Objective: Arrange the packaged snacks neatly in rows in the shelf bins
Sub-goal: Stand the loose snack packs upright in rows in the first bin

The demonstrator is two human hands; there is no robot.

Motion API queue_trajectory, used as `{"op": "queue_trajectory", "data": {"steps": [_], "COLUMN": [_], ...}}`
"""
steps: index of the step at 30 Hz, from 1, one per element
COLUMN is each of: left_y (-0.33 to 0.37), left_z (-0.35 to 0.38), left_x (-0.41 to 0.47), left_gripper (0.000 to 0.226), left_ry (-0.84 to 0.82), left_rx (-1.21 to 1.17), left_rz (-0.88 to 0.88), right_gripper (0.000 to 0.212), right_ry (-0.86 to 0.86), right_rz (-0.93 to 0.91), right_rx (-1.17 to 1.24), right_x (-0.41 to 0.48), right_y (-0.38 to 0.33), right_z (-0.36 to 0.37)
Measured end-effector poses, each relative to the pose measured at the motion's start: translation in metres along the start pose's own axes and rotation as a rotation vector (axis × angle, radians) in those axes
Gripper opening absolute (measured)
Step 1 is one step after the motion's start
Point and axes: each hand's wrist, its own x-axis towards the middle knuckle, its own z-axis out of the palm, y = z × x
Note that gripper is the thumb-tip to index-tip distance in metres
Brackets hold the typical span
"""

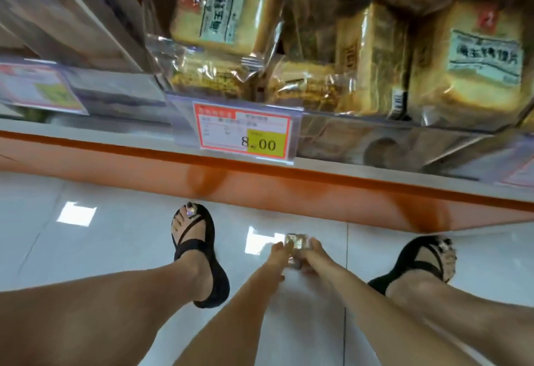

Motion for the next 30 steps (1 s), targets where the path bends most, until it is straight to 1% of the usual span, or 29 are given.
{"op": "queue_trajectory", "data": {"steps": [2, 4, 6, 9, 10, 11, 13, 14, 15, 16, 17, 18, 20, 22, 23, 24, 25, 26, 28, 29, 30], "left_y": [-0.003, -0.008, -0.013, -0.014, -0.011, -0.008, 0.002, 0.006, 0.011, 0.016, 0.022, 0.027, 0.035, 0.04, 0.042, 0.046, 0.051, 0.057, 0.074, 0.083, 0.093], "left_z": [-0.003, -0.006, -0.011, -0.022, -0.026, -0.03, -0.037, -0.038, -0.039, -0.039, -0.04, -0.039, -0.038, -0.036, -0.037, -0.038, -0.042, -0.048, -0.062, -0.069, -0.076], "left_x": [-0.006, -0.019, -0.036, -0.072, -0.087, -0.101, -0.131, -0.146, -0.159, -0.17, -0.184, -0.201, -0.235, -0.27, -0.288, -0.304, -0.318, -0.328, -0.342, -0.345, -0.347], "left_gripper": [0.048, 0.045, 0.048, 0.052, 0.051, 0.047, 0.028, 0.017, 0.01, 0.013, 0.022, 0.03, 0.044, 0.052, 0.048, 0.04, 0.03, 0.022, 0.014, 0.012, 0.011], "left_ry": [-0.009, -0.04, -0.048, -0.027, -0.056, -0.114, -0.275, -0.325, -0.336, -0.309, -0.264, -0.229, -0.21, -0.22, -0.205, -0.158, -0.071, 0.056, 0.336, 0.432, 0.495], "left_rx": [-0.077, -0.161, -0.25, -0.318, -0.355, -0.399, -0.411, -0.354, -0.295, -0.252, -0.237, -0.246, -0.241, -0.152, -0.1, -0.048, 0.01, 0.072, 0.209, 0.251, 0.284], "left_rz": [-0.02, -0.004, 0.023, 0.065, 0.053, 0.048, 0.094, 0.156, 0.224, 0.3, 0.351, 0.396, 0.53, 0.678, 0.764, 0.859, 0.965, 1.076, 1.249, 1.309, 1.359], "right_gripper": [0.017, 0.007, 0.014, 0.029, 0.033, 0.038, 0.049, 0.055, 0.059, 0.058, 0.053, 0.048, 0.044, 0.045, 0.047, 0.049, 0.052, 0.054, 0.058, 0.058, 0.057], "right_ry": [-0.011, 0.012, 0.035, 0.075, 0.103, 0.136, 0.141, 0.116, 0.1, 0.084, 0.062, 0.021, -0.086, -0.095, -0.058, -0.023, -0.004, -0.007, 0.025, 0.069, 0.125], "right_rz": [0.022, -0.028, -0.135, -0.422, -0.534, -0.652, -0.842, -0.909, -0.949, -0.964, -0.938, -0.886, -0.794, -0.783, -0.802, -0.831, -0.868, -0.919, -1.041, -1.091, -1.126], "right_rx": [0.102, 0.132, 0.002, -0.257, -0.326, -0.393, -0.469, -0.445, -0.396, -0.316, -0.208, -0.08, 0.077, 0.088, 0.079, 0.094, 0.121, 0.153, 0.197, 0.211, 0.218], "right_x": [-0.01, -0.022, -0.039, -0.079, -0.096, -0.114, -0.152, -0.17, -0.188, -0.206, -0.225, -0.243, -0.276, -0.304, -0.317, -0.33, -0.343, -0.356, -0.376, -0.383, -0.387], "right_y": [-0.003, -0.005, -0.006, -0.008, -0.009, -0.011, -0.022, -0.029, -0.036, -0.042, -0.048, -0.053, -0.06, -0.067, -0.072, -0.078, -0.084, -0.091, -0.106, -0.115, -0.125], "right_z": [-0.002, -0.006, -0.01, -0.02, -0.025, -0.03, -0.041, -0.045, -0.05, -0.055, -0.059, -0.064, -0.071, -0.076, -0.08, -0.083, -0.088, -0.093, -0.104, -0.108, -0.112]}}
